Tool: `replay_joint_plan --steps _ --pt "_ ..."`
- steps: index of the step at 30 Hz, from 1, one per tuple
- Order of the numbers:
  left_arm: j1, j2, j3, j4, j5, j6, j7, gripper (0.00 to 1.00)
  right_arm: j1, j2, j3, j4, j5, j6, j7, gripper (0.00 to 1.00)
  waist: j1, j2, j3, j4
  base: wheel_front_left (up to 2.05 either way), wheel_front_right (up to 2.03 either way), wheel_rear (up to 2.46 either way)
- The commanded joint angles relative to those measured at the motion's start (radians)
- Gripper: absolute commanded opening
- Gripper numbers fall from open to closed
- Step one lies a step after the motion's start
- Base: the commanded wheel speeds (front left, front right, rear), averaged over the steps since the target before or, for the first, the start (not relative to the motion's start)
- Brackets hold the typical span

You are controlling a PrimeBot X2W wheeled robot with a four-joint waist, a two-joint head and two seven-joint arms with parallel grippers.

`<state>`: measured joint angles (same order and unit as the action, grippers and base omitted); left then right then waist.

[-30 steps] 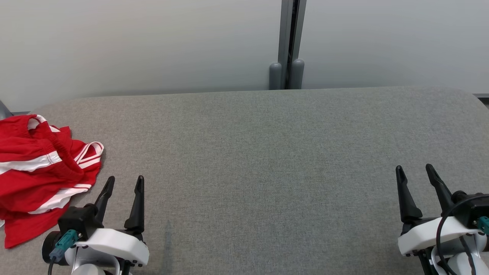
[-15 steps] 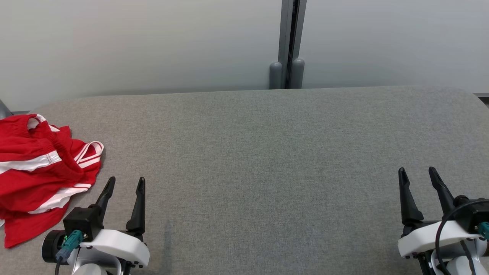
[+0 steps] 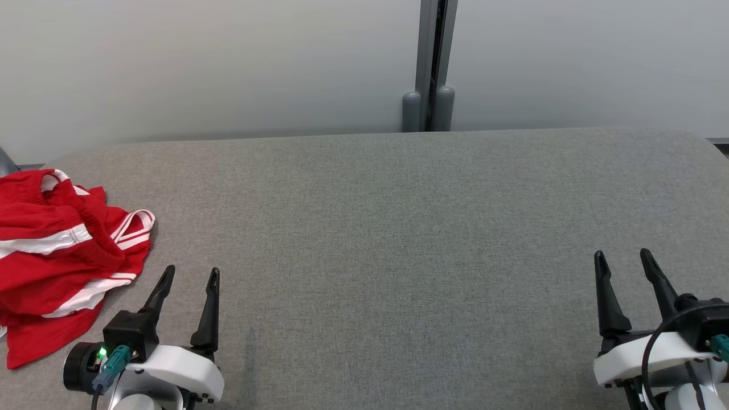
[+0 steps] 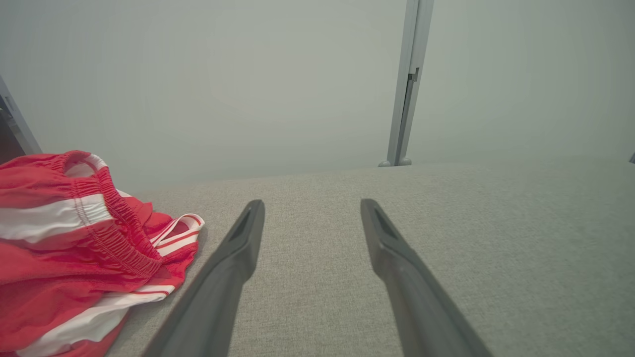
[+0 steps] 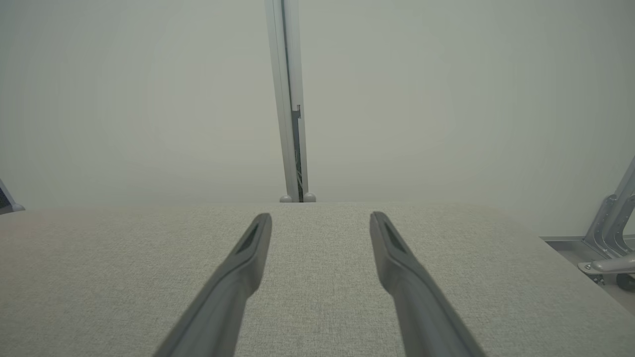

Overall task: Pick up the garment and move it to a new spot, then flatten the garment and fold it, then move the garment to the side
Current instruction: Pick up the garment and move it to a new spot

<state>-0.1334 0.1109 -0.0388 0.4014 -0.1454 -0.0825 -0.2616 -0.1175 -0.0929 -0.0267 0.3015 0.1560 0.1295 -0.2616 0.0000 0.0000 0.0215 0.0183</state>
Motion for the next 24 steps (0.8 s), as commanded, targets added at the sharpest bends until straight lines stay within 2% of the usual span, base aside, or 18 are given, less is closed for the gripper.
replay_joint_plan --steps 1,24 --pt "-0.025 0.004 0.001 0.003 0.001 0.003 -0.005 1.0 0.005 -0.003 -0.005 0.0 0.001 0.002 -0.005 1.0 0.0 0.0 0.0 0.001 0.0 0.0 0.0" --pt "-0.026 0.009 0.008 -0.001 -0.028 0.015 -0.005 1.0 0.004 0.0 -0.019 0.009 0.021 0.002 -0.005 1.0 0.0 0.0 0.004 0.029 0.0 0.0 0.0"
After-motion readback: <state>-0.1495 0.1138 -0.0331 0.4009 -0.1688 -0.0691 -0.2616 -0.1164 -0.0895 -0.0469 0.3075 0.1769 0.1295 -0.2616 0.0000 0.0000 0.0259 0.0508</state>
